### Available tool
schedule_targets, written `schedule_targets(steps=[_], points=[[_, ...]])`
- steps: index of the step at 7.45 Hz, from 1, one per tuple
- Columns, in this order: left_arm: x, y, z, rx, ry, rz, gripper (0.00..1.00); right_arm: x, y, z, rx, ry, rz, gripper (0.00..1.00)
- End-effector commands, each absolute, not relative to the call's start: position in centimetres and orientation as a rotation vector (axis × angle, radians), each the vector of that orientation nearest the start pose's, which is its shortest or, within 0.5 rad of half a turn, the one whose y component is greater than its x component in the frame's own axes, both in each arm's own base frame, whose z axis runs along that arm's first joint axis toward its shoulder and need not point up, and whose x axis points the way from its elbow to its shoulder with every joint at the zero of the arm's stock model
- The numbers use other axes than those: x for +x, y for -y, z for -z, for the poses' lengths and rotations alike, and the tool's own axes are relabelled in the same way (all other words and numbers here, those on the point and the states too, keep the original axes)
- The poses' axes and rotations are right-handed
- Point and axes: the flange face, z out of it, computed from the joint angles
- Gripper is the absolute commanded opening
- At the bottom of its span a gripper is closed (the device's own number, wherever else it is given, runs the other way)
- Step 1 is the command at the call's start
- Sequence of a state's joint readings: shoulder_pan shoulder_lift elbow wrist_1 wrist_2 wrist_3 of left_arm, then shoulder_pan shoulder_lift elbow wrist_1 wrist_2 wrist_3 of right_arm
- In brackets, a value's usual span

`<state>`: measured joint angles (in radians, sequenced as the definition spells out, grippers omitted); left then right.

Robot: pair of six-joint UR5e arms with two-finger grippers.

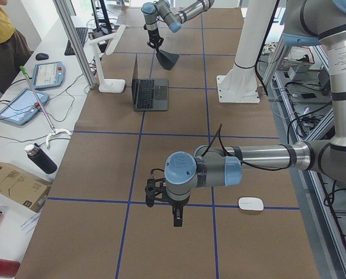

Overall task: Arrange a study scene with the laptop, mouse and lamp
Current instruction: 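Lower the mouse pad flat onto the table and open the right gripper, then withdraw the right gripper away from the mouse pad toward the table edge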

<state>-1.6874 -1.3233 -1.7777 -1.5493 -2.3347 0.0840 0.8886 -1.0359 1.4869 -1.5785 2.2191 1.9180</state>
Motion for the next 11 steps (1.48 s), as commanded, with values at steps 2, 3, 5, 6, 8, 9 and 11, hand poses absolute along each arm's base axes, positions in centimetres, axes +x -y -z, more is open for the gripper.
schedule_targets(steps=[2,3,5,6,8,9,11], points=[[-10.9,37.4,-66.9,0.017,-0.766,0.056,1.0,-38.8,58.0,-37.9,-0.502,0.634,-1.004,1.0],[-10.9,37.7,-66.6,0.024,-0.765,0.053,1.0,-38.8,58.0,-37.6,-0.485,0.657,-0.979,1.0],[-11.0,38.1,-65.9,0.046,-0.762,0.043,1.0,-37.3,58.3,-39.5,-0.305,0.742,-0.632,1.0],[-11.0,38.6,-65.2,0.062,-0.759,0.037,1.0,-35.6,59.1,-39.9,-0.203,0.764,-0.431,1.0],[-11.0,38.4,-64.1,0.078,-0.757,0.026,1.0,-29.2,59.7,-42.1,-0.112,0.778,-0.308,1.0],[-10.8,37.0,-64.6,0.06,-0.759,0.036,1.0,-26.4,59.9,-43.1,-0.065,0.773,-0.24,1.0],[-10.6,35.3,-65.1,0.06,-0.762,0.028,1.0,-22.0,59.4,-46.2,-0.022,0.773,-0.119,1.0]])
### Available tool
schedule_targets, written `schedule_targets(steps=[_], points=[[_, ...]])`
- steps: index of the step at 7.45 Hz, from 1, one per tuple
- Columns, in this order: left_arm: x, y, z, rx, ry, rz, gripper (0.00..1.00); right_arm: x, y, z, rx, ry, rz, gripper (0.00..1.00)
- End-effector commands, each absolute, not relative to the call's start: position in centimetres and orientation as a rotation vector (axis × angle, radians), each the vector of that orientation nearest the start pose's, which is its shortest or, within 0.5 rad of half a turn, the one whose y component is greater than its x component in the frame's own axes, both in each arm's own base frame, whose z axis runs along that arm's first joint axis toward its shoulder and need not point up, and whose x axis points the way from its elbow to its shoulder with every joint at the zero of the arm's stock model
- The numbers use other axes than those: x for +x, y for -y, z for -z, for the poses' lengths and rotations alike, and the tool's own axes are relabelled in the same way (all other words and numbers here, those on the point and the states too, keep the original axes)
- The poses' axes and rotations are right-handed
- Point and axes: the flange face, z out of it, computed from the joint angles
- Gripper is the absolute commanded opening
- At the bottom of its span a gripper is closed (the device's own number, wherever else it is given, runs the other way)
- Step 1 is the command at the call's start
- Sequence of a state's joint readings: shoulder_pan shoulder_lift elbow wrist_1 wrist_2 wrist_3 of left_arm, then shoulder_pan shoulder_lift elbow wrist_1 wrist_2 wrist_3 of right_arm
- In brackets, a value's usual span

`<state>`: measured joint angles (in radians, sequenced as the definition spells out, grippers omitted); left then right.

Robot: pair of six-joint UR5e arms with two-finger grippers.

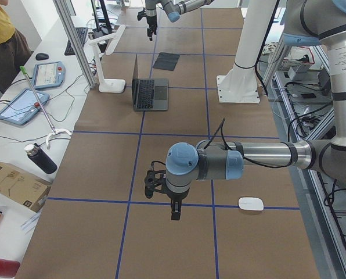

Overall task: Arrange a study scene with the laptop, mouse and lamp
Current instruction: 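Withdraw the right gripper away from the mouse pad toward the table edge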

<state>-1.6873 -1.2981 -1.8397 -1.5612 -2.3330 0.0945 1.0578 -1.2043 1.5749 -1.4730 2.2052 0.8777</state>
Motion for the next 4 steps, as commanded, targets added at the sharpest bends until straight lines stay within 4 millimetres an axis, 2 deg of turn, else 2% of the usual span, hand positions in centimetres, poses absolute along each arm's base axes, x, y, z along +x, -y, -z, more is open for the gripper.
schedule_targets(steps=[1,2,3,4], points=[[-10.4,34.6,-64.1,0.103,-0.776,0.008,1.0,-18.9,59.1,-47.9,-0.019,0.794,-0.091,1.0],[-9.4,31.9,-64.4,0.099,-0.868,0.015,1.0,-16.5,58.5,-49.8,-0.009,0.787,-0.071,1.0],[-8.6,28.9,-65.4,0.107,-0.943,0.014,1.0,-15.4,58.4,-50.6,-0.006,0.782,-0.072,1.0],[-8.1,27.7,-65.7,0.128,-1.001,0.009,1.0,-15.1,58.0,-51.2,-0.01,0.78,-0.075,1.0]])
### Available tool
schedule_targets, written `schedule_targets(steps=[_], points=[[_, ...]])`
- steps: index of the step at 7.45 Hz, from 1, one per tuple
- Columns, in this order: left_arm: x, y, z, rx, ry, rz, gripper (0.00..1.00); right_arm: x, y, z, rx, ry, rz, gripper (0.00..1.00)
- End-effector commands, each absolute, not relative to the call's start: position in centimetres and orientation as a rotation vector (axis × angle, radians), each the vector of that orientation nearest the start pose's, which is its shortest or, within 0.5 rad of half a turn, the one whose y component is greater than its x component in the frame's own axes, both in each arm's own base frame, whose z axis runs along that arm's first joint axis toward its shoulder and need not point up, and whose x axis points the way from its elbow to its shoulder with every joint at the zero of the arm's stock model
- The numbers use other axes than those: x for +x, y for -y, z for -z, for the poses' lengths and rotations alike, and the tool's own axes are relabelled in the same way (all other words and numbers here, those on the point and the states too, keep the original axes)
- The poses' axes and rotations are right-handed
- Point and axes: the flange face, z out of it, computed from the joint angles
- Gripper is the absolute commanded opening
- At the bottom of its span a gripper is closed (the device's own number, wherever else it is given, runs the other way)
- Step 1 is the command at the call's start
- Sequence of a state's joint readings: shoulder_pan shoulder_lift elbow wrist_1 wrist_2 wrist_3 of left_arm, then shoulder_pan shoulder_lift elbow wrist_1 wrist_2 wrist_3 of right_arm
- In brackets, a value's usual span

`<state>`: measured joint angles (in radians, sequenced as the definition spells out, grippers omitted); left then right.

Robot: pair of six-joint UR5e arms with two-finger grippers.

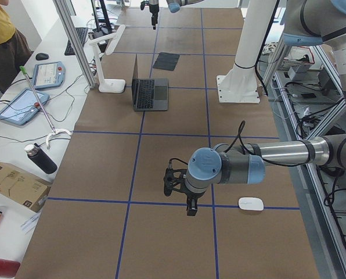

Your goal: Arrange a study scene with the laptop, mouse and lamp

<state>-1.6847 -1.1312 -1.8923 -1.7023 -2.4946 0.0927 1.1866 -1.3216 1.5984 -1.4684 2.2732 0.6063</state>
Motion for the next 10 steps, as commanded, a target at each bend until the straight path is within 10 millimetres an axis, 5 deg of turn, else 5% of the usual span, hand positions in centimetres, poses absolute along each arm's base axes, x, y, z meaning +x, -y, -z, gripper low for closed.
schedule_targets(steps=[1,7,10], points=[[-7.9,25.9,-66.5,0.112,-0.996,0.018,1.0,-15.0,57.8,-51.4,-0.011,0.779,-0.076,1.0],[-8.8,16.0,-72.8,-0.055,-0.697,0.064,0.99,-14.5,56.7,-52.7,-0.021,0.765,-0.083,1.0],[-8.3,11.9,-74.0,-0.105,-0.713,0.054,0.99,-14.4,56.4,-52.9,-0.021,0.76,-0.086,1.0]])
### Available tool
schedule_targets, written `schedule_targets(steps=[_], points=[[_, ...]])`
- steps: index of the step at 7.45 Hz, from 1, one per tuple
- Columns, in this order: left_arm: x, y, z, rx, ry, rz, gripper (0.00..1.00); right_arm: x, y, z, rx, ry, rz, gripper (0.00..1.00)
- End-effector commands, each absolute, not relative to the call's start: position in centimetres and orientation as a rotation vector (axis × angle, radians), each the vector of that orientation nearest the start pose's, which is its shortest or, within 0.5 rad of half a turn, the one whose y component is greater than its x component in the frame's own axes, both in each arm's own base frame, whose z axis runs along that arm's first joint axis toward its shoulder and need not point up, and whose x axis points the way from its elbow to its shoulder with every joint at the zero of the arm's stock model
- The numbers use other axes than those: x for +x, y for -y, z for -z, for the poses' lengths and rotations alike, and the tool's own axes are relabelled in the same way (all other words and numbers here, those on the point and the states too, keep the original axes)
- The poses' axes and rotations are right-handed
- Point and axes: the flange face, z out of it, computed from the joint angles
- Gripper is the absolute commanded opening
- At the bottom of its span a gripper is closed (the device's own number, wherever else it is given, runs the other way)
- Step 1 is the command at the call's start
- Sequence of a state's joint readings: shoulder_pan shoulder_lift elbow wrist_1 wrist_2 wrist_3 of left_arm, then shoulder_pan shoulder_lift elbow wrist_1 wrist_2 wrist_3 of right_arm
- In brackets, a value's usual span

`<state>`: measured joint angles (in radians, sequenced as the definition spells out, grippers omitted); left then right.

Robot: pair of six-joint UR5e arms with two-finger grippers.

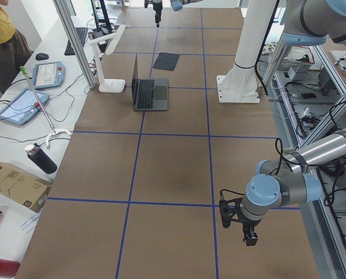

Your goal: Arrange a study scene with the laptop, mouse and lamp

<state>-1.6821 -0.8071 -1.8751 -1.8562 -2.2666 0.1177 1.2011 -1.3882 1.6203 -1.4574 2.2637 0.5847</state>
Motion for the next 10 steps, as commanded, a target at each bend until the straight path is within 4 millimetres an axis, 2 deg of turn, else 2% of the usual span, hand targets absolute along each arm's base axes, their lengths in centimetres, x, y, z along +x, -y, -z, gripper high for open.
schedule_targets(steps=[1,3,5,6,7,10], points=[[-8.2,11.1,-74.3,-0.119,-0.719,0.059,0.99,-14.4,56.4,-52.9,-0.02,0.759,-0.087,1.0],[-7.6,9.6,-76.3,-0.145,-0.781,0.082,0.99,-14.4,56.4,-52.9,-0.02,0.759,-0.087,1.0],[-6.9,8.9,-76.4,-0.131,-0.869,0.093,0.99,-14.4,56.4,-52.9,-0.02,0.759,-0.087,1.0],[-6.4,9.2,-75.7,-0.12,-0.955,0.11,0.99,-14.4,56.4,-52.9,-0.02,0.759,-0.087,1.0],[-6.3,10.1,-75.2,-0.114,-0.981,0.132,0.99,-14.4,56.5,-52.8,-0.019,0.76,-0.086,1.0],[-6.4,16.4,-73.5,-0.077,-0.944,0.158,0.99,-14.5,56.5,-52.8,-0.019,0.759,-0.085,1.0]])
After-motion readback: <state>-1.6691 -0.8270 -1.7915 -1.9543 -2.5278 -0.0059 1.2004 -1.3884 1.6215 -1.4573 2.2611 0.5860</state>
